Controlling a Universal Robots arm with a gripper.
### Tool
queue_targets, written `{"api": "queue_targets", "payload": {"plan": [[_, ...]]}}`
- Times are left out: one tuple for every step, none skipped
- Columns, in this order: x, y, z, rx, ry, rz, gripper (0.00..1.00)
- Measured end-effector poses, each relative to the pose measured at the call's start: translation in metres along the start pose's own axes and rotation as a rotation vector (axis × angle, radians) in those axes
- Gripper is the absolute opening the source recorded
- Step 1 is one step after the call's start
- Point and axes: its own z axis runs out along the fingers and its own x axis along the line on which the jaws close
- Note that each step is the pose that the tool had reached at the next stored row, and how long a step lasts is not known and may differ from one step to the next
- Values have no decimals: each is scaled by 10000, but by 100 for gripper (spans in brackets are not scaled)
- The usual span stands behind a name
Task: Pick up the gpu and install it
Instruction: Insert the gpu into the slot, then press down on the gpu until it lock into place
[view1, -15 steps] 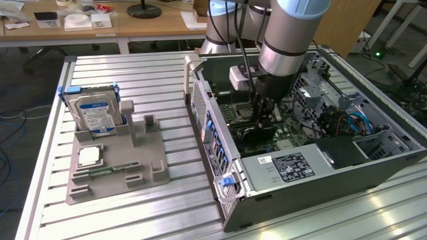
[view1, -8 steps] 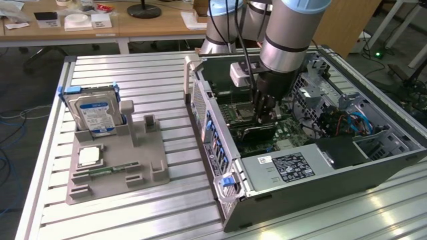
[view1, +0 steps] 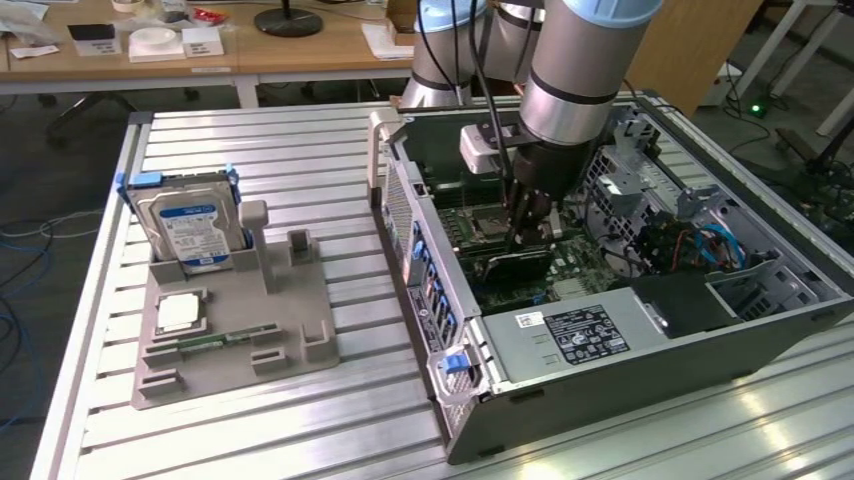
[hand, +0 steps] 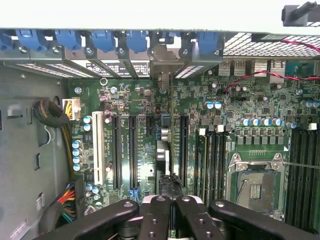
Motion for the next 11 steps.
{"api": "queue_targets", "payload": {"plan": [[0,0,0,0,0,0,11],[0,0,0,0,-1,0,11],[0,0,0,0,0,0,11],[0,0,0,0,0,0,11],[0,0,0,0,0,0,11],[0,0,0,0,0,0,11],[0,0,0,0,0,0,11],[0,0,0,0,-1,0,11],[0,0,0,0,0,0,11],[0,0,0,0,0,0,11],[0,0,0,0,0,0,11]]}}
